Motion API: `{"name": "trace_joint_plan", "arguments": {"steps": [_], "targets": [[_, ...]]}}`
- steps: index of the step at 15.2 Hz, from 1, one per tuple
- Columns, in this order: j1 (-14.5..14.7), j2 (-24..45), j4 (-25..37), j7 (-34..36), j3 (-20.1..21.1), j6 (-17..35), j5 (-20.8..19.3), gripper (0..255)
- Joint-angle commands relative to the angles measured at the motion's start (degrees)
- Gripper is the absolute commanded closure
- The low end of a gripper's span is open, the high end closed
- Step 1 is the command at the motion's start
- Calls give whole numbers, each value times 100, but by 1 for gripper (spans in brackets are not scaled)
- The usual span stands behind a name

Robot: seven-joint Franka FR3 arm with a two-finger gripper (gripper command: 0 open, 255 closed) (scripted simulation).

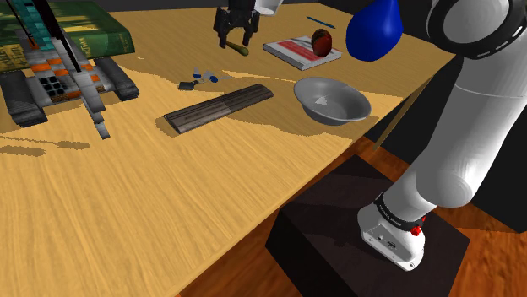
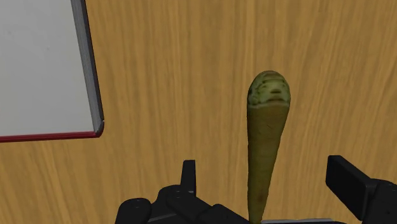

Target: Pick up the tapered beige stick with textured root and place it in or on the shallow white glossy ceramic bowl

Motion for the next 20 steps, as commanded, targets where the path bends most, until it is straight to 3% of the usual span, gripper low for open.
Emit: {"name": "trace_joint_plan", "arguments": {"steps": [1,2,3,12,20], "targets": [[0,-1,-3,0,0,3,0,0],[0,0,-1,0,0,1,0,0],[0,0,-1,0,0,1,0,255],[1,-1,-3,0,-1,3,0,255],[38,160,854,38,5,-693,-32,255]]}}
